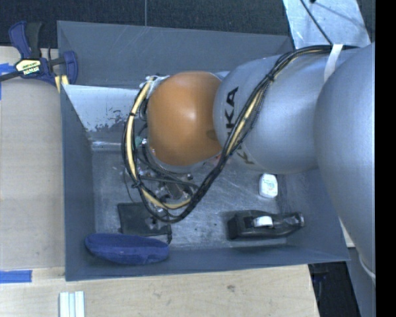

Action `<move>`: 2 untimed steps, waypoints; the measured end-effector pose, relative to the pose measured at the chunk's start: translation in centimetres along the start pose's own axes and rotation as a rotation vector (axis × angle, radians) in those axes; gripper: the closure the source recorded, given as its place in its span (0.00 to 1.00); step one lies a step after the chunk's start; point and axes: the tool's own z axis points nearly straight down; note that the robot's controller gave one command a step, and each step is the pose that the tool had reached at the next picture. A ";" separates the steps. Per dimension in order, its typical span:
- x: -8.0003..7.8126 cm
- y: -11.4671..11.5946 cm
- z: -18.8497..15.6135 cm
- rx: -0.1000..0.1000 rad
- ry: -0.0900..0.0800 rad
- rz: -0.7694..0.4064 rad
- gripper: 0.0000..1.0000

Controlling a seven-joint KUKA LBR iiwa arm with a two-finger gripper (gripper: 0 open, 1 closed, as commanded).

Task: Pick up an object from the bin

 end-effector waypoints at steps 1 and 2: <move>0.0 -2.7 8.6 0.003 0.001 0.062 0.00; -0.2 -2.6 8.1 0.002 -0.008 0.062 1.00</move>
Offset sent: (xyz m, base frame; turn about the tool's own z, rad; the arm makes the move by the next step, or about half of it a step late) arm 0.0108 -0.0227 -0.0818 0.0610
